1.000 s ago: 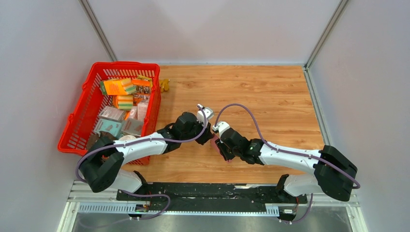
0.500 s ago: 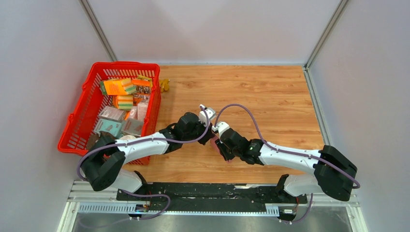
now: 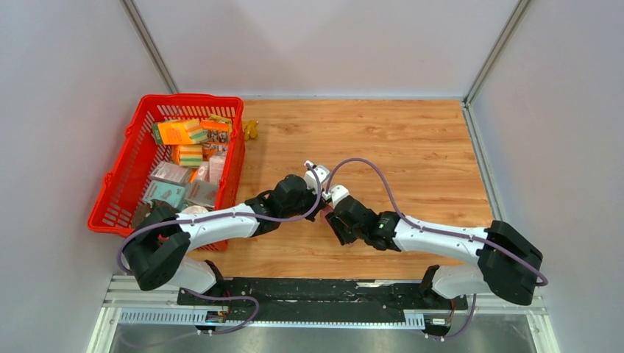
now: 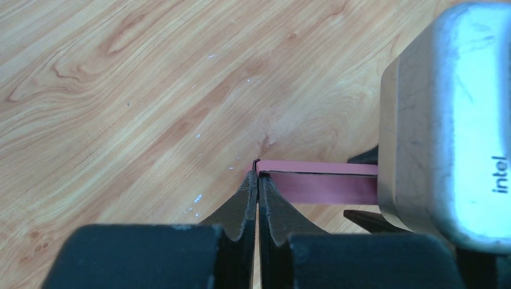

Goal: Fold the paper box

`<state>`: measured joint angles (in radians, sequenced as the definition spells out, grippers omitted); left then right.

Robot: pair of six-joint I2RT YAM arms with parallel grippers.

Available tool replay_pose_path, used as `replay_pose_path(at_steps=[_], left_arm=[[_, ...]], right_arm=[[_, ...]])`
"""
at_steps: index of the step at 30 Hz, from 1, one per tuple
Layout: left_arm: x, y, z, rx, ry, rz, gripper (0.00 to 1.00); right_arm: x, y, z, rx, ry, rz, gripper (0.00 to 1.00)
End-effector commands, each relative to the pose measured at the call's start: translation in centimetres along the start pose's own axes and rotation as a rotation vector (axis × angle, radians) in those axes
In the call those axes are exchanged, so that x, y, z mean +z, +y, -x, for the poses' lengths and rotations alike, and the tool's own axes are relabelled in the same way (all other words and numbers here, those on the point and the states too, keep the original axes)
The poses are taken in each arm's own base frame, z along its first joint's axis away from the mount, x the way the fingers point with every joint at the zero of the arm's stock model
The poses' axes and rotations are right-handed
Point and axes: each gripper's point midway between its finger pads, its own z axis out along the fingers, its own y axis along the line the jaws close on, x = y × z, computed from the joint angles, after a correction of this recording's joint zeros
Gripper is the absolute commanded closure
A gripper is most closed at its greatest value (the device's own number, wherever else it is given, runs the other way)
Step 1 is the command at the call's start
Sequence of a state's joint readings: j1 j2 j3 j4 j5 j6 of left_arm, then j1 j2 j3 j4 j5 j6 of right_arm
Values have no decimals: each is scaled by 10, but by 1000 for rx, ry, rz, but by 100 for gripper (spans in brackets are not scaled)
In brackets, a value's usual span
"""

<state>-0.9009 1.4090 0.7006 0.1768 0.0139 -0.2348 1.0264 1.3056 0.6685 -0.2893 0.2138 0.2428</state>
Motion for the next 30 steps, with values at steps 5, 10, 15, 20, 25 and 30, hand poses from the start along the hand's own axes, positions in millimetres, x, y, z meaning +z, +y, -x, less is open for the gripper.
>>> replay_pose_path(at_steps=[5, 10, 15, 20, 25, 30], left_arm=[[3, -6, 2, 28, 24, 9, 96], [6, -9, 1, 53, 37, 22, 97], [7, -11, 0, 63, 45, 27, 97], [7, -12, 0, 68, 44, 25, 97], [8, -13, -1, 72, 47, 20, 97], [7, -13, 0, 71, 42, 19, 98]], right_arm=[[-28, -9, 5, 138, -29, -49, 30], [-60, -17, 11, 293, -3, -106, 17], [-95, -33, -7, 537, 95, -205, 16], [-105, -23, -9, 718, 83, -133, 40], [-107, -39, -1, 742, 22, -195, 61], [-99, -28, 2, 722, 67, -146, 66]])
